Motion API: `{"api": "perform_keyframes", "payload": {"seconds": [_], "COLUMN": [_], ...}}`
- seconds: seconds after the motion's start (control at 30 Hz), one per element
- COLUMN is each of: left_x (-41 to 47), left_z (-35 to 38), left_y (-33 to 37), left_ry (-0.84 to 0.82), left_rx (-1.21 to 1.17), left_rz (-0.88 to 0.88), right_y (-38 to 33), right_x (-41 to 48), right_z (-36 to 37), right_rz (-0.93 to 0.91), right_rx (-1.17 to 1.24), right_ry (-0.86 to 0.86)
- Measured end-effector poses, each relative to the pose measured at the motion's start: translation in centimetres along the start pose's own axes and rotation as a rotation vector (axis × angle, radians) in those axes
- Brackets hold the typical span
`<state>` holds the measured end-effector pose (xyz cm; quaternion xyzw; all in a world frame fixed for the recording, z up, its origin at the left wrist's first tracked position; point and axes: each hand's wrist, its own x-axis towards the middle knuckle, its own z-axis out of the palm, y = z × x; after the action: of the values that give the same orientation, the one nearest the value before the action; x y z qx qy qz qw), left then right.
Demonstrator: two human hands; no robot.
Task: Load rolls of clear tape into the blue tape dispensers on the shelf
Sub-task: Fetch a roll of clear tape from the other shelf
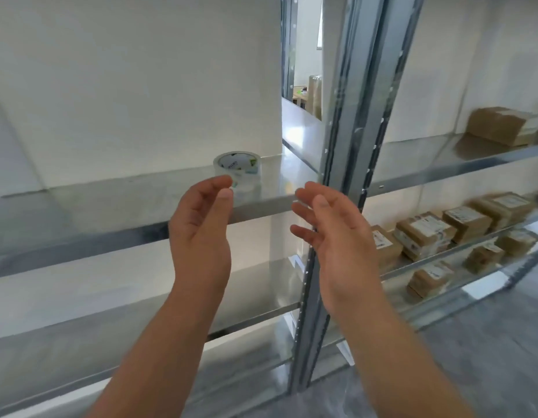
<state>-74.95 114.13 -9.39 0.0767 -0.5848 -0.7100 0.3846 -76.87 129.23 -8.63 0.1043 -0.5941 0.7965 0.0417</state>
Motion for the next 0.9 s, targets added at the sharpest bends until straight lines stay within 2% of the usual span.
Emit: {"api": "perform_keyframes", "payload": {"seconds": [0.33, 0.57, 0.73, 0.9], "left_x": [3.8, 5.1, 5.5, 6.7], "left_z": [0.3, 1.1, 2.5, 5.2], "left_y": [-2.6, -3.3, -2.4, -2.1], "left_ry": [0.032, 0.106, 0.080, -0.068], "left_rx": [0.049, 0.079, 0.333, 0.830], "left_rz": [0.000, 0.003, 0.012, 0.054], "right_y": [2.9, 3.3, 3.5, 3.3], "right_x": [4.6, 7.7, 9.7, 11.8], "right_z": [1.3, 1.2, 0.7, -0.1], "right_rz": [0.020, 0.027, 0.060, 0.075], "right_rx": [0.055, 0.044, 0.100, 0.142], "right_ry": [-0.047, -0.139, -0.220, -0.273]}}
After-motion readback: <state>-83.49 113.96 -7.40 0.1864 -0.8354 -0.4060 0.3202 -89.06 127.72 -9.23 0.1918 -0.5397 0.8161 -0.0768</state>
